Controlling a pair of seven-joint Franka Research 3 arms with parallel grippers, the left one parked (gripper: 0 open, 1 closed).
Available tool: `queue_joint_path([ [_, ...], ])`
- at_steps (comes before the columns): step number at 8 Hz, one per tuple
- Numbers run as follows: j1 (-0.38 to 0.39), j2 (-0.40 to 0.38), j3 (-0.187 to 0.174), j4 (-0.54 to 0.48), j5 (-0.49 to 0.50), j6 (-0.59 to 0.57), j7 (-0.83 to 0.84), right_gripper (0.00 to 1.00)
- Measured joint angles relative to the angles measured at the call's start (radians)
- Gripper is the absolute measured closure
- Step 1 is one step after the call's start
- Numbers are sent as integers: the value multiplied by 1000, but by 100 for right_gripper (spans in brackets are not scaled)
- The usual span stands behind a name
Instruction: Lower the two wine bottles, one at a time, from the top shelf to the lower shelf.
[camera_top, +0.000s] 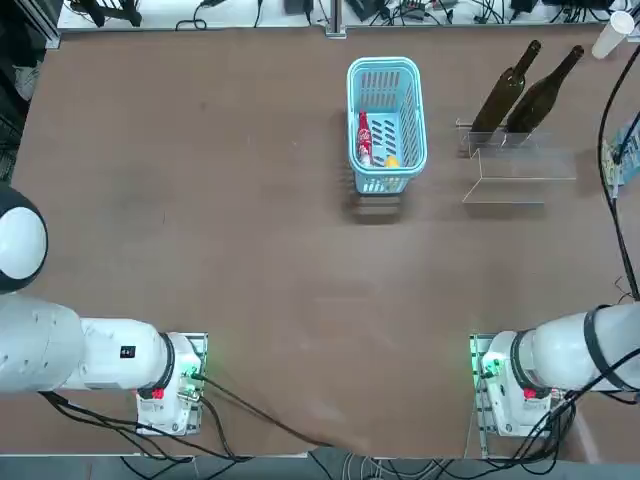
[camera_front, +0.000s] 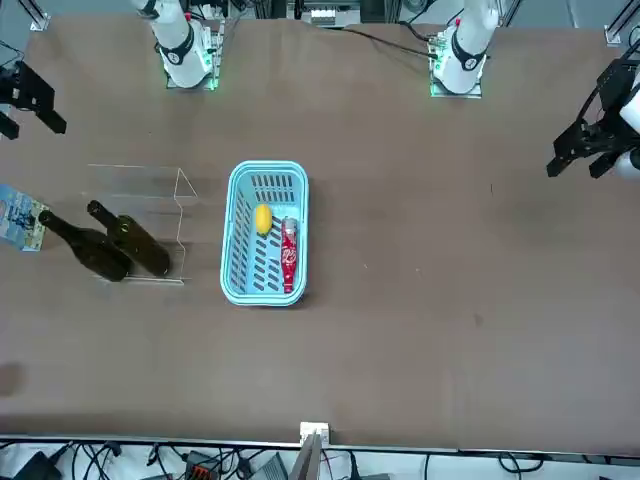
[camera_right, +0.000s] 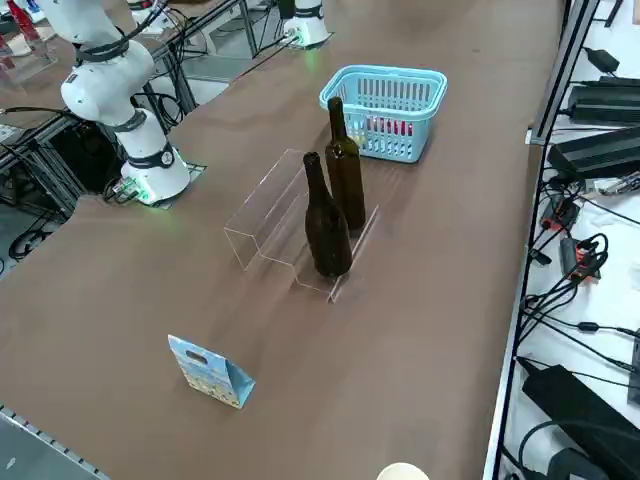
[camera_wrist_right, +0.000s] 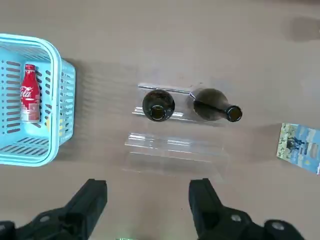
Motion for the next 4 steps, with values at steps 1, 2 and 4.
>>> queue_joint_path([
  [1, -1, -16, -4, -42, 0, 37, 3, 0],
  [2, -1, -29, -9, -81, 0, 75, 4, 0],
  [4, -2, -39, -22, -114, 0, 133, 4, 0],
])
